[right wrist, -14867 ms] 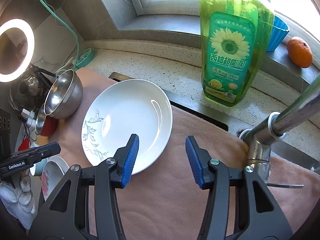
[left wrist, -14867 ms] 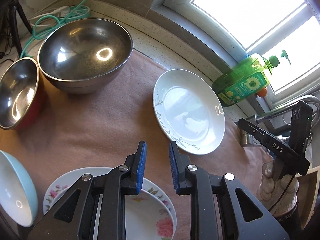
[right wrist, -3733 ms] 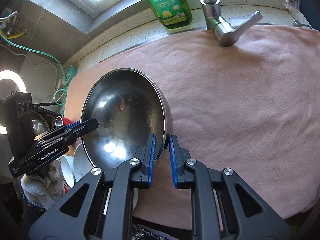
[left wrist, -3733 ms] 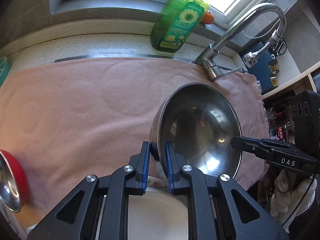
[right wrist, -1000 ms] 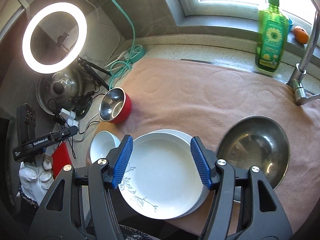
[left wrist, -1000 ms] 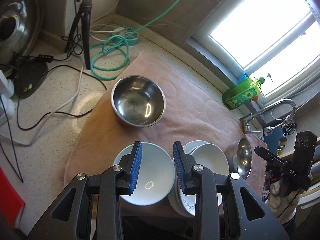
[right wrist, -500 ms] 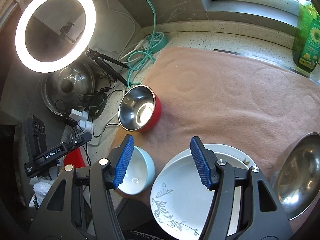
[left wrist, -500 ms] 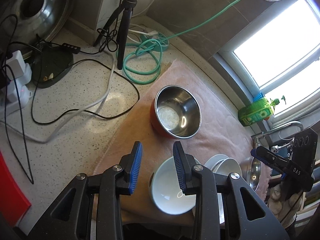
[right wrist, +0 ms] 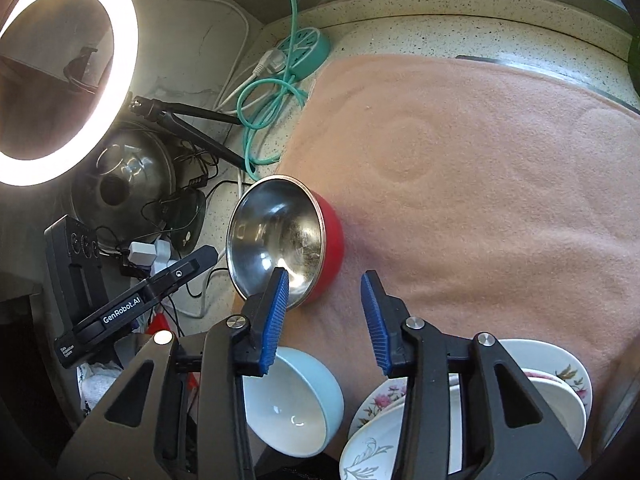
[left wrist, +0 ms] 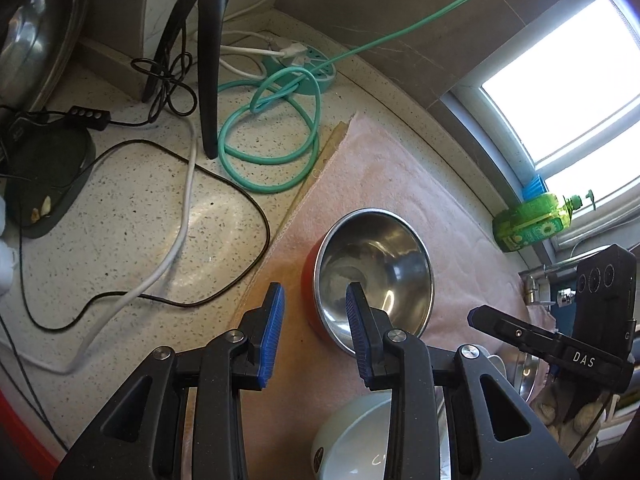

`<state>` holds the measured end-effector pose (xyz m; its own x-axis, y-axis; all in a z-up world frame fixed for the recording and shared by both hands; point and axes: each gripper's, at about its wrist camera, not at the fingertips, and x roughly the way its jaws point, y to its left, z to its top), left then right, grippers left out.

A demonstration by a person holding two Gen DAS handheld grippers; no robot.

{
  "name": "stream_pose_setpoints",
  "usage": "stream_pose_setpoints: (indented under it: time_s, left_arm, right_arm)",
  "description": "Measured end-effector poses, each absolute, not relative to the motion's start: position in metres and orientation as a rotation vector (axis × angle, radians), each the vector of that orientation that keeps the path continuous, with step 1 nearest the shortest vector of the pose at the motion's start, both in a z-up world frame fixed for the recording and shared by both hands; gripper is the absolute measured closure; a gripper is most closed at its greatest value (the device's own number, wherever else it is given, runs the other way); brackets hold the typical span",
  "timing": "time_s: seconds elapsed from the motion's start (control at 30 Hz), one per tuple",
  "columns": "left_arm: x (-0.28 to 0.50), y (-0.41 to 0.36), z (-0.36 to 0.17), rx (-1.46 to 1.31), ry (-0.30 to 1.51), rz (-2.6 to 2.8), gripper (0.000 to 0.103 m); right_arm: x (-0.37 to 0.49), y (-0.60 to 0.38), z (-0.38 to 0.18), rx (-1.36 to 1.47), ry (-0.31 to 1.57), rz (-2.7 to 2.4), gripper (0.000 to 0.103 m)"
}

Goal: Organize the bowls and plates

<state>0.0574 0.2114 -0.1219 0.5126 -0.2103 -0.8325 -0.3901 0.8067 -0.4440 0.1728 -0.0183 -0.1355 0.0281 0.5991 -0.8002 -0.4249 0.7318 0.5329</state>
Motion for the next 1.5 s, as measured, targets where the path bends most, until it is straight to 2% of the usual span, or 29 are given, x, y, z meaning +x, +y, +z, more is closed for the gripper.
stream_pose_setpoints:
  time_s: [0.23, 0.3, 0.43, 0.5, 0.67, 0.77, 1.13, 1.5]
  left_arm:
    - [0.068, 0.214, -0.135, -0.641, 1.088, 0.113, 0.073]
    - [0.068, 0.216, -0.139, -0.652, 1.096, 0.112, 0.074]
    - [0.07, 0.216, -0.143, -0.652, 1.106, 0.113, 0.076]
    - [0.07, 0.217, -0.144, -0.66, 1.102, 0.115, 0.08]
    - [0.073, 0.216, -0.145, -0.652, 1.102, 0.108, 0.087]
    - [0.075, 0.213, -0.143, -0.643, 1.102, 0.1, 0.092]
    - [0.079, 0.206, -0.144, -0.618, 1.114, 0.091, 0.093]
    - [0.079, 0.19, -0.12, -0.586, 1.078, 0.061, 0.093]
  right_arm:
    - [0.181, -0.007, -0.148, 0.153, 1.35, 0.791, 0.069]
    - [0.183, -0.004, -0.152, 0.155, 1.363, 0.792, 0.076]
    - [0.184, 0.001, -0.158, 0.157, 1.371, 0.797, 0.08]
    - [0.184, 0.003, -0.161, 0.158, 1.375, 0.801, 0.085]
    - [0.184, 0.008, -0.161, 0.133, 1.37, 0.799, 0.088]
    - [0.183, 0.009, -0.161, 0.136, 1.376, 0.804, 0.092]
    - [0.18, 0.013, -0.156, 0.114, 1.365, 0.811, 0.093]
    - [0.174, -0.012, -0.134, 0.141, 1.332, 0.814, 0.093]
